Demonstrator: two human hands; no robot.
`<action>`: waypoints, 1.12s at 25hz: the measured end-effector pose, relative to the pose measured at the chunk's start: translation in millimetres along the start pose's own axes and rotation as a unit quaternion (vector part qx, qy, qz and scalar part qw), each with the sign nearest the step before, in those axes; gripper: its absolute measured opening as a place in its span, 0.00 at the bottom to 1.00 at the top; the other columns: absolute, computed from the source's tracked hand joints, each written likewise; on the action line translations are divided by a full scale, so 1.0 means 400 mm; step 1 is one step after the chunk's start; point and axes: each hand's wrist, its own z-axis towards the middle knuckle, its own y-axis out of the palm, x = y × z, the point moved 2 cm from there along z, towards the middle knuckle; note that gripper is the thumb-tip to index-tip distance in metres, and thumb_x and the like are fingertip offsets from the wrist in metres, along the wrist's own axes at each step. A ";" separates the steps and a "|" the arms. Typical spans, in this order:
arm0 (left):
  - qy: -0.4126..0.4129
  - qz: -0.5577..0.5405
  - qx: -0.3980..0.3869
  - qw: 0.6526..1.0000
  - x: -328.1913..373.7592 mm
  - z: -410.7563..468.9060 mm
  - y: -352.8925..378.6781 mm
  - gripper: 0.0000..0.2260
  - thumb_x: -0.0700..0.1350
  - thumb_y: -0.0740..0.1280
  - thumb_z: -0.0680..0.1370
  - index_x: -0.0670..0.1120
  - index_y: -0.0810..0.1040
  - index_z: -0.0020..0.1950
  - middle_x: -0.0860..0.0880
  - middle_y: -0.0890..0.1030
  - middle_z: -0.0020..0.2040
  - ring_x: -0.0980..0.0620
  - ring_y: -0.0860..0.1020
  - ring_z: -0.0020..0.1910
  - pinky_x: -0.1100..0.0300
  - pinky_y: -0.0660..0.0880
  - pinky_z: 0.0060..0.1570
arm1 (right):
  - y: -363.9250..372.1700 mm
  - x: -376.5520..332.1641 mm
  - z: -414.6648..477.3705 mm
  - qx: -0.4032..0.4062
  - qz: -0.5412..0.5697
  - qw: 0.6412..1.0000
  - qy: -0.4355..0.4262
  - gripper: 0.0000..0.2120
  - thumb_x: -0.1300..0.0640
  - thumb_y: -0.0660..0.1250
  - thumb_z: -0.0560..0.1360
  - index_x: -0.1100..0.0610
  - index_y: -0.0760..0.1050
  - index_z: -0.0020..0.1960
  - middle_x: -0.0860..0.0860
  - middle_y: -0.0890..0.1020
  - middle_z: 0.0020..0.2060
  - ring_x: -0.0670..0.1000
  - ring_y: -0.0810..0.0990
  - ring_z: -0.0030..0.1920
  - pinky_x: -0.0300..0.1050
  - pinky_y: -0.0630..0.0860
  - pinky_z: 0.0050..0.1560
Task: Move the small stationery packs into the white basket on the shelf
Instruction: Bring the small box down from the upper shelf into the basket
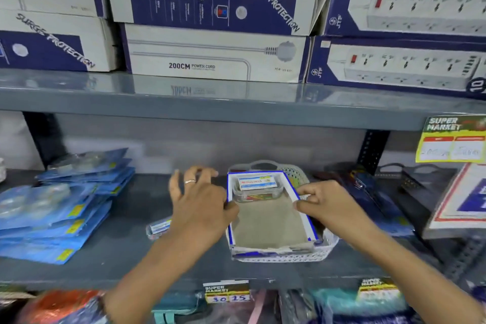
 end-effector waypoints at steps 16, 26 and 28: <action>-0.054 0.070 -0.107 0.990 -0.055 0.203 0.407 0.14 0.50 0.63 0.76 0.48 0.79 0.58 0.49 0.63 0.72 0.44 0.51 0.72 0.43 0.42 0.69 | 0.270 0.251 0.279 -0.050 -0.056 0.992 0.102 0.07 0.60 0.71 0.71 0.62 0.75 0.37 0.52 0.75 0.30 0.63 0.83 0.47 0.61 0.79 0.49; -0.054 0.105 -0.181 0.976 -0.049 0.213 0.467 0.21 0.55 0.66 0.74 0.44 0.75 0.62 0.49 0.69 0.68 0.44 0.53 0.72 0.45 0.44 0.69 | 0.305 0.270 0.295 -0.160 -0.064 0.961 0.215 0.05 0.64 0.68 0.74 0.64 0.74 0.48 0.55 0.75 0.35 0.63 0.82 0.47 0.50 0.82 0.40; -0.054 0.105 -0.195 0.974 -0.050 0.223 0.474 0.23 0.57 0.68 0.73 0.44 0.75 0.62 0.48 0.69 0.68 0.44 0.53 0.72 0.45 0.45 0.69 | 0.314 0.277 0.304 -0.177 -0.065 0.955 0.230 0.17 0.66 0.68 0.74 0.68 0.70 0.61 0.57 0.80 0.41 0.63 0.82 0.48 0.49 0.82 0.44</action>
